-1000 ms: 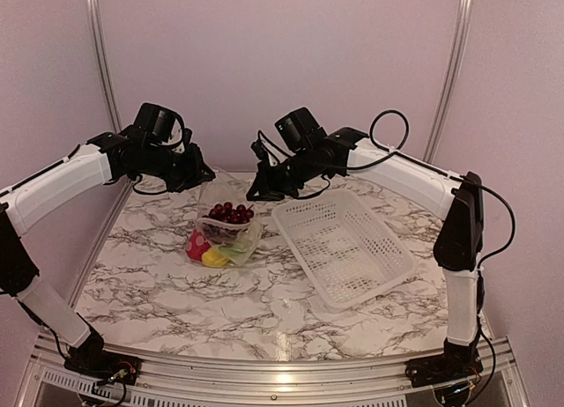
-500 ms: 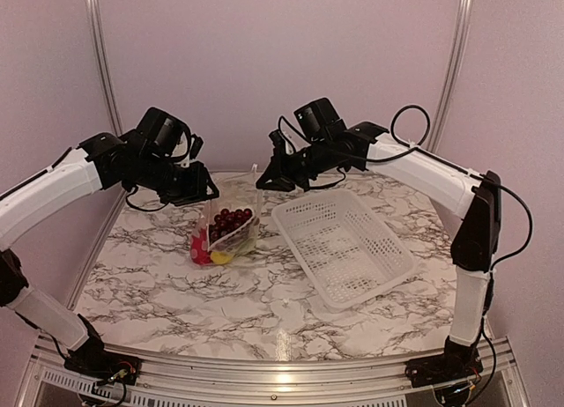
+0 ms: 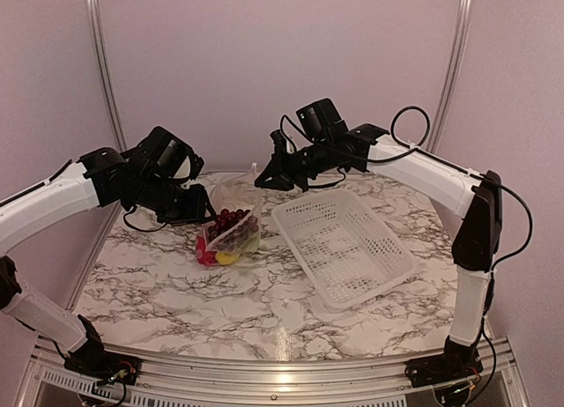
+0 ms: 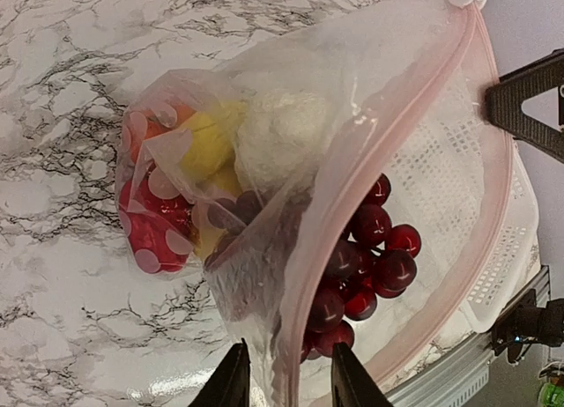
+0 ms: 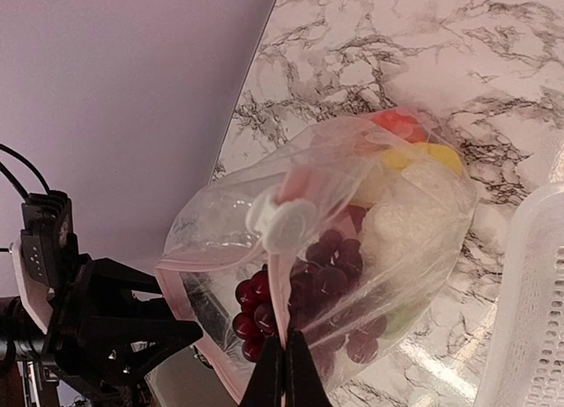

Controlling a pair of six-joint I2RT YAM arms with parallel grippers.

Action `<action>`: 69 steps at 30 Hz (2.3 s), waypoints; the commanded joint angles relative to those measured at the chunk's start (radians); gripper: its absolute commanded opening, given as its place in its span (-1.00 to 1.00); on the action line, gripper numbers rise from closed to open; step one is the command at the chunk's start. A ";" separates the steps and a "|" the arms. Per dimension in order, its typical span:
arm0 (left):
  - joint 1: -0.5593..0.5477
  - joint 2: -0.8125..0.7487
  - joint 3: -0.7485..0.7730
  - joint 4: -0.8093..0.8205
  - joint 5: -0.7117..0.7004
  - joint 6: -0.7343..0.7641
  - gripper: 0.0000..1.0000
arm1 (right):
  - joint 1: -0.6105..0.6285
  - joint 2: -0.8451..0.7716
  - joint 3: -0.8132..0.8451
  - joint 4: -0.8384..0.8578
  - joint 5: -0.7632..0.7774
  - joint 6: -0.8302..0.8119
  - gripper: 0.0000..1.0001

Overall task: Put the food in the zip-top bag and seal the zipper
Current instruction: Adjust the zipper food storage bag at the center of the board, then pass from the right arm to the left

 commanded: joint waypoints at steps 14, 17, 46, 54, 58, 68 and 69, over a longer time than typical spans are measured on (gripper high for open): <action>-0.031 0.046 0.262 -0.092 -0.025 0.036 -1.00 | -0.014 -0.103 0.017 0.120 -0.056 0.120 -1.00; -0.032 0.059 0.373 -0.118 -0.022 0.046 -1.00 | -0.015 -0.121 0.030 0.126 -0.045 0.135 -1.00; -0.098 -0.324 -0.272 0.316 0.075 0.174 0.30 | -0.059 -0.195 -0.228 0.349 -0.098 0.252 -1.00; -0.147 -0.271 -0.309 0.377 -0.033 0.256 0.52 | -0.063 -0.177 -0.227 0.370 -0.112 0.271 -1.00; -0.148 -0.228 -0.317 0.439 -0.082 0.310 0.47 | -0.066 -0.174 -0.232 0.386 -0.121 0.285 -1.00; -0.147 -0.183 -0.282 0.469 -0.084 0.428 -0.40 | -0.078 -0.179 -0.262 0.409 -0.133 0.293 -0.95; -0.147 -0.184 -0.280 0.468 -0.085 0.434 -0.45 | -0.080 -0.179 -0.263 0.410 -0.142 0.290 -0.86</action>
